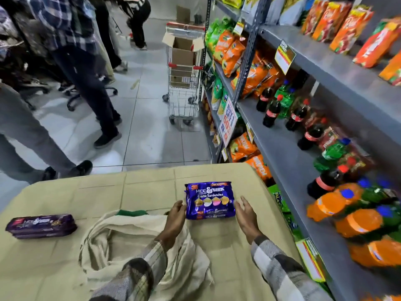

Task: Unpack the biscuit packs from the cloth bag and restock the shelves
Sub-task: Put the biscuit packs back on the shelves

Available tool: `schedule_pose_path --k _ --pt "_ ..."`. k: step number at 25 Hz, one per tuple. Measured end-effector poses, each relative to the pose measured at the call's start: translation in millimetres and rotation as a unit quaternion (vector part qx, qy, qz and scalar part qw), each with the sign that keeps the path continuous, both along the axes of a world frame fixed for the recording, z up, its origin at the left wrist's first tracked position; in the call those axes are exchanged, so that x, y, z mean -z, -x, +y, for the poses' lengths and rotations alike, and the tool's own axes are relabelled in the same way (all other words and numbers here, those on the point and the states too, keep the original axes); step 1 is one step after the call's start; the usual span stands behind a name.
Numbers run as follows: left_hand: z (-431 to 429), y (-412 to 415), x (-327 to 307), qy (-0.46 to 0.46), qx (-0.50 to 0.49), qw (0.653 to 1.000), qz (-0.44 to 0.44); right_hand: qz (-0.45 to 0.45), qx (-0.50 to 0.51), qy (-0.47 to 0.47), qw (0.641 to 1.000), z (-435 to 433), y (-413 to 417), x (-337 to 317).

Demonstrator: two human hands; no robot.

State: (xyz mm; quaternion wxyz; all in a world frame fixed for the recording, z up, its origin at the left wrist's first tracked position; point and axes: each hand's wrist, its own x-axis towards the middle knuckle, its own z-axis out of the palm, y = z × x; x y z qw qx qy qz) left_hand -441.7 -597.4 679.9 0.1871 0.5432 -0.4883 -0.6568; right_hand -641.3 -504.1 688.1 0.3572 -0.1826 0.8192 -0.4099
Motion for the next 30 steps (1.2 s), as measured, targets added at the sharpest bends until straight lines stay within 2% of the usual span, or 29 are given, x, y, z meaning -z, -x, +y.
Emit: schedule_pose_path --k 4,8,14,19,22,25,28,30 --pt "-24.3 37.1 37.9 -0.03 -0.063 0.998 0.002 -0.04 -0.028 -0.016 0.999 -42.2 40.3 42.2" --pt "-35.9 64.7 86.6 -0.016 -0.075 0.997 0.018 -0.012 -0.083 -0.058 0.995 -58.8 56.7 81.2" --pt "-30.5 73.0 86.8 -0.002 -0.072 0.996 0.047 -0.105 -0.016 0.014 0.994 -55.9 56.8 117.1" --pt "-26.7 62.9 38.9 0.031 -0.034 0.996 0.074 -0.153 0.075 0.09 0.981 -24.2 30.4 68.2" --pt "-15.2 51.4 -10.6 0.068 0.017 0.991 0.113 -0.179 0.156 0.145 0.961 1.8 8.1 11.8" --pt "-2.0 32.2 -71.1 0.122 0.078 0.976 0.165 -0.138 0.192 0.217 0.947 40.7 -15.9 -53.0" --pt "22.3 14.4 -140.6 0.137 0.136 0.957 0.217 -0.049 0.201 0.278 0.938 84.8 -44.9 -120.2" --pt "45.4 0.9 -185.1 0.161 0.201 0.921 0.293 0.009 0.222 0.327 0.918 123.7 -63.0 -164.3"
